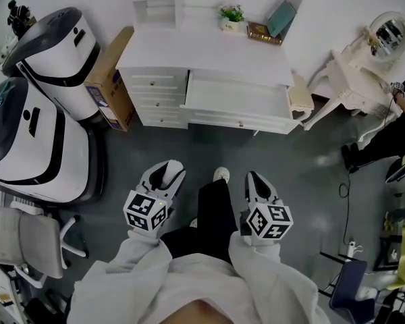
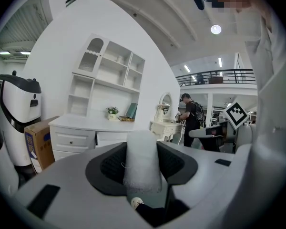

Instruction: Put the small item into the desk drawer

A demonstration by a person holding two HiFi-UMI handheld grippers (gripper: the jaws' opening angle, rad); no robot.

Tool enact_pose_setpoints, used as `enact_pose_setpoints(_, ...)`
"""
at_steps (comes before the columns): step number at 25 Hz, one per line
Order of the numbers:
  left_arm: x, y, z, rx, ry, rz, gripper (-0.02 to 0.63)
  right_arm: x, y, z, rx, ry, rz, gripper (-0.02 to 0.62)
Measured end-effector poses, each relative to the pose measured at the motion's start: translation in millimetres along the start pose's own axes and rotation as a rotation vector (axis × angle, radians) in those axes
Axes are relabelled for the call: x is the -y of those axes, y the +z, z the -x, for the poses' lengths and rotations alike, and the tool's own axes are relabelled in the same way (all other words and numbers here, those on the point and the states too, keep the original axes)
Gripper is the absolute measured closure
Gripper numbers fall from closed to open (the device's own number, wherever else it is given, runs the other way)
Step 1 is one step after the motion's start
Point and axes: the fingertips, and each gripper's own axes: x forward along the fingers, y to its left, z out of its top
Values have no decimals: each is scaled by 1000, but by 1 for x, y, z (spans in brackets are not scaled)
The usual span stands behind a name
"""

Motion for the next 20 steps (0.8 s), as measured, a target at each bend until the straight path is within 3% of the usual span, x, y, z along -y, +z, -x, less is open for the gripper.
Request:
enact_pose_setpoints(10,-22,6,-37,-26,32,7,414,22,16,-42,-32,25,-6,557)
enact_pose_setpoints(20,-32,27,-103,-30,14,-1,414,59,45,-89,-43,31,-19,557)
